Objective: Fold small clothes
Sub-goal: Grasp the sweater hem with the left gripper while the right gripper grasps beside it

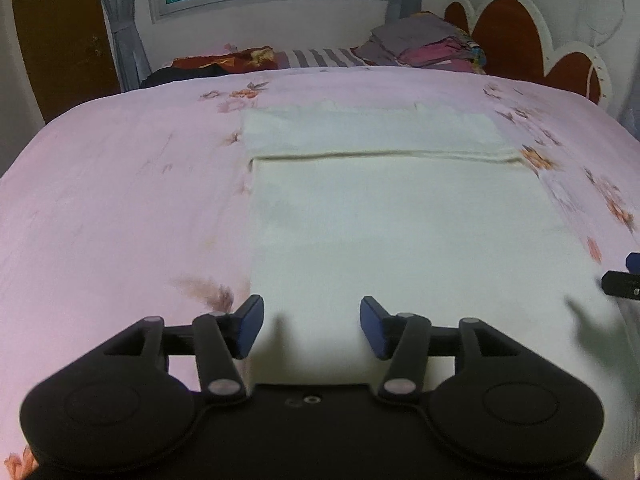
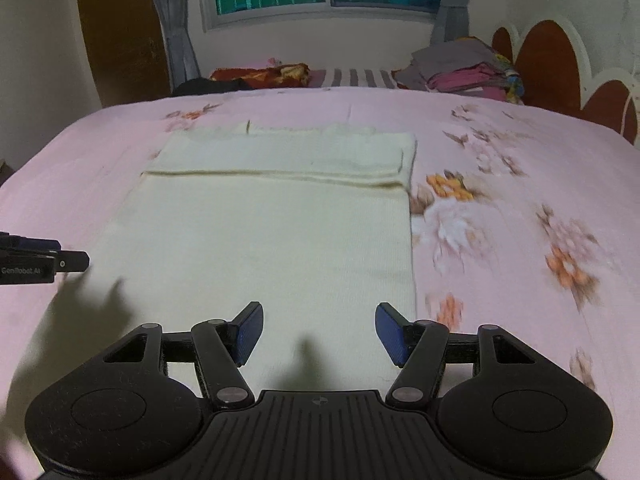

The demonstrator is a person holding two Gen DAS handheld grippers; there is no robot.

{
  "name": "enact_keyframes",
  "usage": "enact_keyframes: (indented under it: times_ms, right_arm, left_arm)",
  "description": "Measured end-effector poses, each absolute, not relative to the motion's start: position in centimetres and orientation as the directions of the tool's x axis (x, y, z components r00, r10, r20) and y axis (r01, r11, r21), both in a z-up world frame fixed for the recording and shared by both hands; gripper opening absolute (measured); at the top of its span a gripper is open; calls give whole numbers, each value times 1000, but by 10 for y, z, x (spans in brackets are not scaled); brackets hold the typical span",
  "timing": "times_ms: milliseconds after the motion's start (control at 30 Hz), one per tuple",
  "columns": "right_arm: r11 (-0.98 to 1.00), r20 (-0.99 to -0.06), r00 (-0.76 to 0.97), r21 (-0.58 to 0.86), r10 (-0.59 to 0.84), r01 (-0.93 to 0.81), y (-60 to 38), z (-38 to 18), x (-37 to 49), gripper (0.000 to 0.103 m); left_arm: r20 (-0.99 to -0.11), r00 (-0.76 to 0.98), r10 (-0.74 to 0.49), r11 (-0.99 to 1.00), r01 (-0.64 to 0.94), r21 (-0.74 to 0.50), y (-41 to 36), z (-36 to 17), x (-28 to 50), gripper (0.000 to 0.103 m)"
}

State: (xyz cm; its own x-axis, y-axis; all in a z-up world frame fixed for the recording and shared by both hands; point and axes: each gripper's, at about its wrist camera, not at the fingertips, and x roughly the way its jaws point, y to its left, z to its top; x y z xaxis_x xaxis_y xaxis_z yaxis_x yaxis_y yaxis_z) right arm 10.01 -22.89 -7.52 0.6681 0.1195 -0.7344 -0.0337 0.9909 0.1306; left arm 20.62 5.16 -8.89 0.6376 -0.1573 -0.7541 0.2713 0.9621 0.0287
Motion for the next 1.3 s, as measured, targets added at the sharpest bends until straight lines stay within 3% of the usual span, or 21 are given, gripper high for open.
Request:
enact_keyframes:
  times_ms: [633,933,1133,1200,1267,1300]
  right_arm:
    - [990,-803,596,104,28,93,-237,-100,-9,62]
    - [983,-833,553,116,18,143,-246,-119,-28,62]
    - [971,-835,547,179,64,159,-247,-121,-33,61]
    - [967,-831,550,200,81,159,-245,-120,-34,61]
    - [964,-831,549,213,93,160,-243,-120,-35,48]
    - [962,-832,544,225,106,157,-243,-120,-34,35]
  left_arm:
    - [-822,546,-164,974,223,-46,121,-119,119,54]
    - [-819,522,-236,964,234,-129,124,-126,99,51]
    - [-817,475,-325,942,240,-235,122,-130,98,31]
    - [-815,463,-348,933,254,-254,121,-131,99,17]
    - [-812,457,-364,927,266,-265,119,-132,101,9]
    - [-810,459,-365,926,270,-264,118,-132,102,8]
